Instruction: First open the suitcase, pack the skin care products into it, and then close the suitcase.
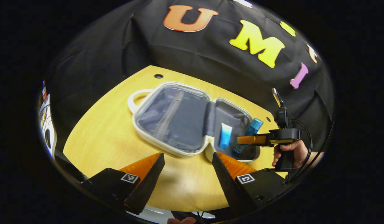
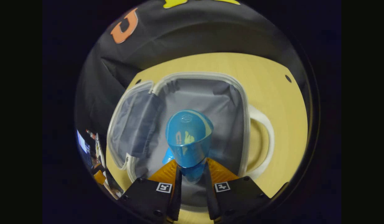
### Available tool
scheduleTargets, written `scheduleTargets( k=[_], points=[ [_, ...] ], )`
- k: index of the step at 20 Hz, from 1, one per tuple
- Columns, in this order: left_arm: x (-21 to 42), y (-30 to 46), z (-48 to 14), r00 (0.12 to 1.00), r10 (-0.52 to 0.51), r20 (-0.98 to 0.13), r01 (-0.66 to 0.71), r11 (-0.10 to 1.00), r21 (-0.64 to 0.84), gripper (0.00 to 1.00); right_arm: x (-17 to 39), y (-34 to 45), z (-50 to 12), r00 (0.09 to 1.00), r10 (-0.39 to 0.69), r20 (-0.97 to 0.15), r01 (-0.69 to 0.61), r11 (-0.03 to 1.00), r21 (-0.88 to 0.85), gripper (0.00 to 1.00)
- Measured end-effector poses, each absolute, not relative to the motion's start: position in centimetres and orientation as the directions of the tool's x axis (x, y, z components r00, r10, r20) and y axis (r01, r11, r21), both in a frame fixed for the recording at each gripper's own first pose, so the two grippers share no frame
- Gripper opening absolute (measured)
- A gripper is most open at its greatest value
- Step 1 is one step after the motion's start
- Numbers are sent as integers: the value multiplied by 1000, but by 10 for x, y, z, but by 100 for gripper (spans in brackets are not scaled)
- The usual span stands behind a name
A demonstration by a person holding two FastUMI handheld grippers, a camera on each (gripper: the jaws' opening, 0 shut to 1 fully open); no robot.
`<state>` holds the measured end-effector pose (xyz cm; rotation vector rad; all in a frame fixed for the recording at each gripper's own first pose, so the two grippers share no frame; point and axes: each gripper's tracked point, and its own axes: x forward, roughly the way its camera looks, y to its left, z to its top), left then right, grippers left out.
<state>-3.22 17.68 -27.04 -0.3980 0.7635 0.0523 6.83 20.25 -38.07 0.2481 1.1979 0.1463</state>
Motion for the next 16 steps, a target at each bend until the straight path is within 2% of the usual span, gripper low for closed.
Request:
scheduleTargets(
  k=[8,16],
  points=[
    [-72,228,-247,733,-63,-677,-259,895,-364,99,85,195,-400,301,131,-945,192,962,195,33],
    [-72,232,-239,753,-71,-654,-242,895,-376,99,82,190,-398,265,40,-963,126,989,75,35]
  ],
)
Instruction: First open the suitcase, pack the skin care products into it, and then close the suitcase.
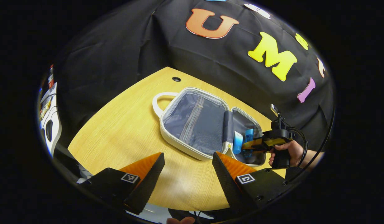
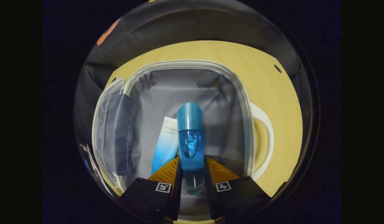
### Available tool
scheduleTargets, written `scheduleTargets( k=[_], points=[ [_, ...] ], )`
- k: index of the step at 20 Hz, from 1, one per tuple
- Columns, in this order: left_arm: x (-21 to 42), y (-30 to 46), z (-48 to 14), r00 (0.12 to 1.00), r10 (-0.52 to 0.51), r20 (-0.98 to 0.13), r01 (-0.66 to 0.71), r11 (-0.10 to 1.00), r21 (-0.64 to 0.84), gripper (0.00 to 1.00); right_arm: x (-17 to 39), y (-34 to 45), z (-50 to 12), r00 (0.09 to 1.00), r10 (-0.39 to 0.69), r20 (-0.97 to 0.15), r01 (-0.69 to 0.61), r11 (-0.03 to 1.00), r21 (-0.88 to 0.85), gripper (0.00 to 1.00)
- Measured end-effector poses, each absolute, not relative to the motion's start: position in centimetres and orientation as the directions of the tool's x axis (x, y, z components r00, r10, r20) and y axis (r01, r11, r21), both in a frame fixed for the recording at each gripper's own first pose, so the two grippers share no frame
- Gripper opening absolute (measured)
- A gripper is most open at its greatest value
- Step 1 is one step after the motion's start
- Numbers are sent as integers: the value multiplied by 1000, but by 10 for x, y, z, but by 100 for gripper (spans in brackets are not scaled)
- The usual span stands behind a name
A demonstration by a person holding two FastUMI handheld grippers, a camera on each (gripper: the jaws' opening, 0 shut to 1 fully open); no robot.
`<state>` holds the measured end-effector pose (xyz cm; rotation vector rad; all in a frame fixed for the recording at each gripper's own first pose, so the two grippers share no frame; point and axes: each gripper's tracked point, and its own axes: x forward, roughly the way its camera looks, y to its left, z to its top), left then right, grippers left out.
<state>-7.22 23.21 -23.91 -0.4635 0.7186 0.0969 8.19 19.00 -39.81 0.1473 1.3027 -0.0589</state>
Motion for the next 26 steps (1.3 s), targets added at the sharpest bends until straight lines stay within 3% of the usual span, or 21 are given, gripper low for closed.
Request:
scheduleTargets(
  k=[1,5,8,9,12,17,21,26],
  points=[
    [-71,234,-236,755,-68,-652,-240,897,-372,99,82,189,-397,265,27,-964,108,992,58,32],
    [-68,238,-234,765,-64,-641,-238,897,-373,98,73,190,-394,262,15,-965,76,996,36,38],
    [-64,249,-234,793,-47,-607,-237,894,-379,98,74,190,-372,323,33,-946,12,999,39,39],
    [-62,254,-230,818,-60,-572,-212,893,-396,99,79,192,-356,389,51,-920,-29,999,43,45],
    [-55,272,-222,860,-58,-507,-187,889,-418,98,81,193,-305,536,77,-840,-166,986,-15,83],
    [-27,318,-220,901,-11,-434,-186,894,-408,98,56,194,-213,699,171,-694,-285,957,-52,82],
    [17,332,-236,932,-99,-349,-124,818,-562,98,9,182,-168,710,256,-656,-327,945,15,82],
    [71,369,-301,910,-106,-401,-210,717,-665,97,-14,122,-136,759,168,-629,-279,957,-82,80]
  ],
)
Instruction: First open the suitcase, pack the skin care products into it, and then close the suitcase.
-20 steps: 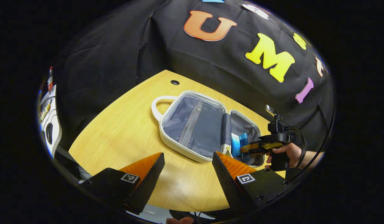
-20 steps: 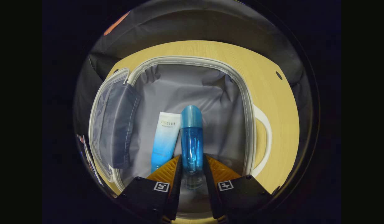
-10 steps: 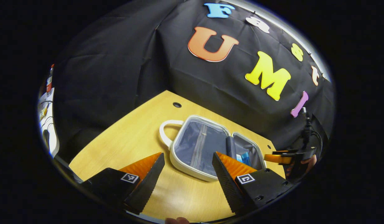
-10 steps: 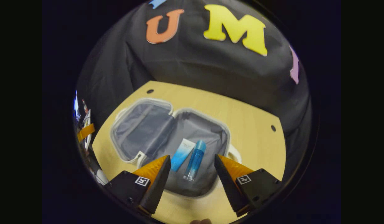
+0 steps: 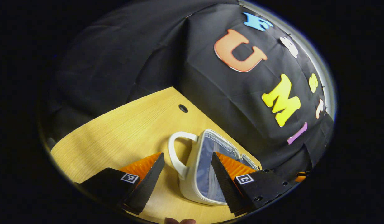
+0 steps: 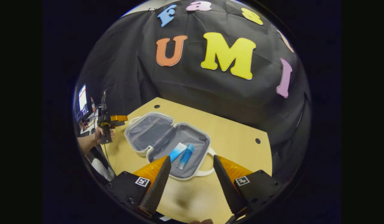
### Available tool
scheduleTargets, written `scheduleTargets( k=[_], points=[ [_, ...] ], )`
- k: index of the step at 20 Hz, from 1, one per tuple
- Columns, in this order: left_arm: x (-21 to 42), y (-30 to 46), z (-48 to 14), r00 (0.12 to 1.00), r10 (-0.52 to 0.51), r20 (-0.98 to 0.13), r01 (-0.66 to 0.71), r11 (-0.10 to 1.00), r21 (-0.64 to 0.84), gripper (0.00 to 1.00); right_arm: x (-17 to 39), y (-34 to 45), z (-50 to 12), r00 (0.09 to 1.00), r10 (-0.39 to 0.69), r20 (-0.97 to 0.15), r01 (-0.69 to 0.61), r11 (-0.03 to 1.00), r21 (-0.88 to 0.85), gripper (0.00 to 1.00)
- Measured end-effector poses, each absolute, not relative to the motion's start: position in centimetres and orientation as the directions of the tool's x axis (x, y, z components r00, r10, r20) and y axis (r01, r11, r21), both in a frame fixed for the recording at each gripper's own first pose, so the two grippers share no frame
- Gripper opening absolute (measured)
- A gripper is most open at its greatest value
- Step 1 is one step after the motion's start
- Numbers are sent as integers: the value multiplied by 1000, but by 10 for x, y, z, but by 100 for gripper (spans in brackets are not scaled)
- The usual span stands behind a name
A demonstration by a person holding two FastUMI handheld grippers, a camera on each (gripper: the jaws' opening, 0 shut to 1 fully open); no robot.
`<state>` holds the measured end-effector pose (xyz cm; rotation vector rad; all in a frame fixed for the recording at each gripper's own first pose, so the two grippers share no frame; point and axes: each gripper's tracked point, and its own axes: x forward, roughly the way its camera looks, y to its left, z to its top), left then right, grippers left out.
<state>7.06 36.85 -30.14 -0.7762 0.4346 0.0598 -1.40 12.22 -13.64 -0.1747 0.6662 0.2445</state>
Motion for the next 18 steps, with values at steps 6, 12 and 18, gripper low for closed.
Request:
scheduleTargets(
  k=[6,12,18],
  points=[
    [105,372,-334,865,-150,-479,-264,676,-688,95,-34,60,-135,754,28,-657,-109,991,-83,81],
    [122,371,-356,807,-117,-579,-336,715,-613,58,-41,59,-127,774,7,-633,-81,993,-88,81],
    [129,368,-318,825,-109,-555,-318,722,-614,14,-44,47,-121,802,-17,-598,-21,998,-58,81]
  ],
)
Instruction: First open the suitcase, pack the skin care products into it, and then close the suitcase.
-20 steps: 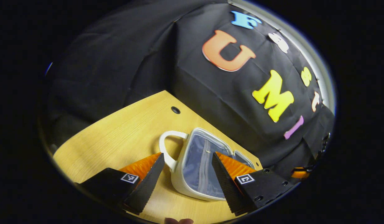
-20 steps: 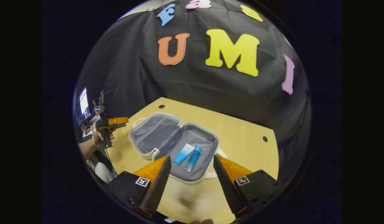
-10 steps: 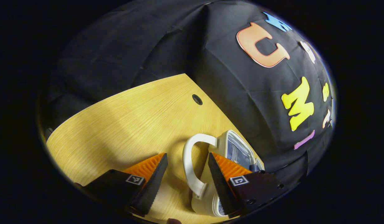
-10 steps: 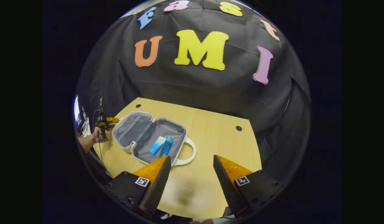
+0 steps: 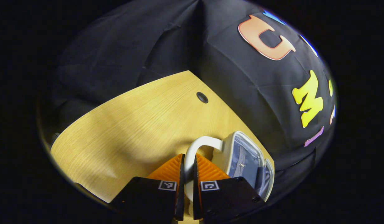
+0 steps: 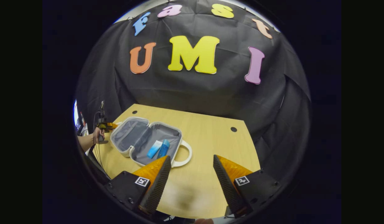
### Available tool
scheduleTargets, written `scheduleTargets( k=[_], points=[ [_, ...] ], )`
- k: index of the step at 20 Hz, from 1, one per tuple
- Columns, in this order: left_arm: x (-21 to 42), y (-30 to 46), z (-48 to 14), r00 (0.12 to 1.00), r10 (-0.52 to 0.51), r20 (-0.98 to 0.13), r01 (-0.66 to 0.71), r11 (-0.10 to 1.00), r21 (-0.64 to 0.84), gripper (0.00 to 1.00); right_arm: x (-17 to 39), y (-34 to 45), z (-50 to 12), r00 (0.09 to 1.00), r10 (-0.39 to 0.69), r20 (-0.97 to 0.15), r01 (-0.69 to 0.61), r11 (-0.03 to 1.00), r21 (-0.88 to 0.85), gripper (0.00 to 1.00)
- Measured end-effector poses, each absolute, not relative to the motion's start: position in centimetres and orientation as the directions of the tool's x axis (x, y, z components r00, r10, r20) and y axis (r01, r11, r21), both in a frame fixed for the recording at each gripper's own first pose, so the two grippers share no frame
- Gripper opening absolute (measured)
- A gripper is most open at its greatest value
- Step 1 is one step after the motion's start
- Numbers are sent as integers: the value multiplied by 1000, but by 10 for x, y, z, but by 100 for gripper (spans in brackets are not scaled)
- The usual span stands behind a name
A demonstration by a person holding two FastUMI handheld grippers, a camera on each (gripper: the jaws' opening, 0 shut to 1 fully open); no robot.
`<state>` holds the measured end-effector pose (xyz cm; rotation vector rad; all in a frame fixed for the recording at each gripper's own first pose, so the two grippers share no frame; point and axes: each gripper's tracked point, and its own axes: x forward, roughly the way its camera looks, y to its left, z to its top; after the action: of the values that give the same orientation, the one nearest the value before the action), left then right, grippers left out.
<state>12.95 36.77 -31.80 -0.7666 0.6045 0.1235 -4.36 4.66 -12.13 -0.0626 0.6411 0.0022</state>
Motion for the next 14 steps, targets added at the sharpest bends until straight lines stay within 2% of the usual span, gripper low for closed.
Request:
scheduleTargets(
  k=[3,6,10,14],
  points=[
    [135,361,-262,864,-70,-498,-267,776,-571,8,-41,35,-111,829,-28,-559,16,1000,-27,81],
    [144,330,-180,913,-54,-405,-174,846,-504,7,-47,18,-103,854,-36,-519,54,998,18,81],
    [143,236,-85,943,-118,-311,-20,912,-409,7,-40,-3,-93,881,-61,-469,93,995,45,80],
    [127,130,-45,943,-214,-255,104,917,-386,7,-47,-37,-90,895,-100,-434,146,986,74,81]
  ],
)
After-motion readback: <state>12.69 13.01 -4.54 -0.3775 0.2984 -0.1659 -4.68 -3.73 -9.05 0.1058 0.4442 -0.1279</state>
